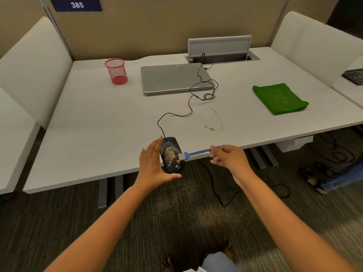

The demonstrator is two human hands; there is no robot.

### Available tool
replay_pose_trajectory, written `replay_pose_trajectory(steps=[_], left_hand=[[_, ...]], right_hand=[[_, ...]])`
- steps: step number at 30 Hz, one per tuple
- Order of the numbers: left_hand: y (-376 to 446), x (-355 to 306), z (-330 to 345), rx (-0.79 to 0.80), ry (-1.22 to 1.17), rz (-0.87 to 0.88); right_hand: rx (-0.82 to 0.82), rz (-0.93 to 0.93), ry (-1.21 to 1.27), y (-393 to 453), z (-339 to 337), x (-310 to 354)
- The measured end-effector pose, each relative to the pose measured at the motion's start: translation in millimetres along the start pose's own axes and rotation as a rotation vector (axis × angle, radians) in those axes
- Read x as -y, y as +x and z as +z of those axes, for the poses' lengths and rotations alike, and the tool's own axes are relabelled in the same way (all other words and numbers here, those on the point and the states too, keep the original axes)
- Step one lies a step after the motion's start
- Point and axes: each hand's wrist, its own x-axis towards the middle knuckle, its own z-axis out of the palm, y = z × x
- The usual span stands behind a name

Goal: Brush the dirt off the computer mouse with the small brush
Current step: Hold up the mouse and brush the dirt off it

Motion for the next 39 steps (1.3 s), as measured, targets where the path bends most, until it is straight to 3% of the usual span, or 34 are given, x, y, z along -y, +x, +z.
replay_pose_trajectory(steps=[6, 11, 18, 23, 28, 39], left_hand=[[0, -2, 2, -0.006, -0.009, 0.02], [1, -6, 3, 0.002, -0.017, 0.034], [5, -11, -1, -0.021, -0.043, 0.022], [5, -13, -1, 0.001, -0.013, 0.033], [5, -15, -2, 0.02, 0.019, 0.081], [8, -19, -6, -0.011, -0.071, 0.078]], right_hand=[[0.052, -0.084, 0.03, -5, -8, -3], [0.138, -0.23, -0.105, -14, 1, -12], [0.06, -0.307, -0.123, -17, -19, -14], [0.123, -0.362, -0.128, -21, -15, -15], [0.15, -0.458, -0.293, -20, 1, -20], [0.084, -0.545, -0.36, -20, -26, -22]])
